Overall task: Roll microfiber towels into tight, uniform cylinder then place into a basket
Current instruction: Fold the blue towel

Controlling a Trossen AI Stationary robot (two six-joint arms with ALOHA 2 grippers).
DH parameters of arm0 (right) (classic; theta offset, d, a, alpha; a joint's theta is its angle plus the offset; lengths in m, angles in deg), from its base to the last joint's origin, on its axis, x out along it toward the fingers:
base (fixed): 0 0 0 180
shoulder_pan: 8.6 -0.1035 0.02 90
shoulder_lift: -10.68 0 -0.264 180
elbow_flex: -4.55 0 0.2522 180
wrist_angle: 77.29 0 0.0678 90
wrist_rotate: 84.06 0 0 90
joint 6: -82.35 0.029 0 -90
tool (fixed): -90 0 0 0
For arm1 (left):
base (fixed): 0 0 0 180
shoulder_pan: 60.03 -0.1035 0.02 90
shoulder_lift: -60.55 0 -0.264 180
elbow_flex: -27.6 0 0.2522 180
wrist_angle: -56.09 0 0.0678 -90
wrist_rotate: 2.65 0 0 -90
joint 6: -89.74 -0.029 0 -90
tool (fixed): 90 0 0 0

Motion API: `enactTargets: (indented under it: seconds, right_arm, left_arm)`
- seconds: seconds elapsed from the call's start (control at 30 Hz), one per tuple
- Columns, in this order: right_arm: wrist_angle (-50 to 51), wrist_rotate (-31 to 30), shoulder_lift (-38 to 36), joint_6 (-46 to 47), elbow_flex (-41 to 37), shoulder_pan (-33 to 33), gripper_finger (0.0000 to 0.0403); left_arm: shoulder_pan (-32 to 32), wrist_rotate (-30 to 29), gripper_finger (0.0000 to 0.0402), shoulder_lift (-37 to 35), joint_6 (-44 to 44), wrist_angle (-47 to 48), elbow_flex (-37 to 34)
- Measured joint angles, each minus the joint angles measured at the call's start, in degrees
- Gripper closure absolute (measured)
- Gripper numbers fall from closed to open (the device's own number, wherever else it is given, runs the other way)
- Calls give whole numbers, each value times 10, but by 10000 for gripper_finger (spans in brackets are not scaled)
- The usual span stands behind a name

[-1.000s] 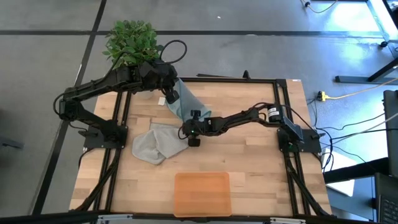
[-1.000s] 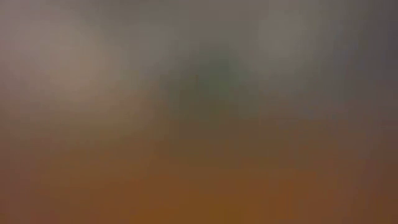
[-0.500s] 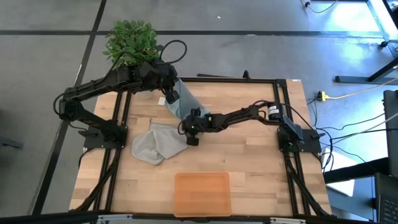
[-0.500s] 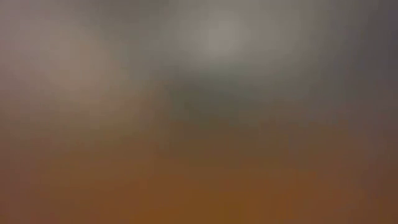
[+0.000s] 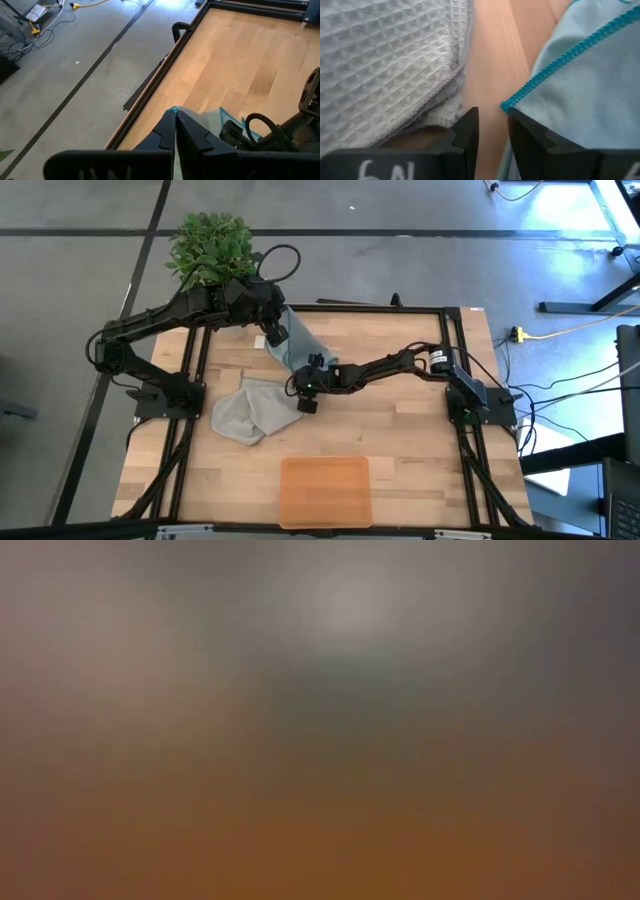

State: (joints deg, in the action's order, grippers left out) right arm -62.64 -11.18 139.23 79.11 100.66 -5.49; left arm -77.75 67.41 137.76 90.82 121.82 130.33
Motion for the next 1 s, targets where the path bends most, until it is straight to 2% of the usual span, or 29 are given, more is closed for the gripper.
enactTargets:
  seconds: [0.27, 0.5, 0.7, 1.0]
  right_arm:
    - [-15, -15, 1, -33, 1, -3, 297]
    - [-17, -91, 2, -62, 26, -3, 297]
    - [-10, -12, 2, -59, 28, 0, 297]
    - [-4, -13, 6, -29, 26, 9, 297]
  left_arm:
    - [0, 1, 401, 0, 0, 0, 0]
    - [0, 1, 402, 0, 0, 0, 0]
    - [0, 1, 401, 0, 0, 0, 0]
    - [0, 1, 402, 0, 0, 0, 0]
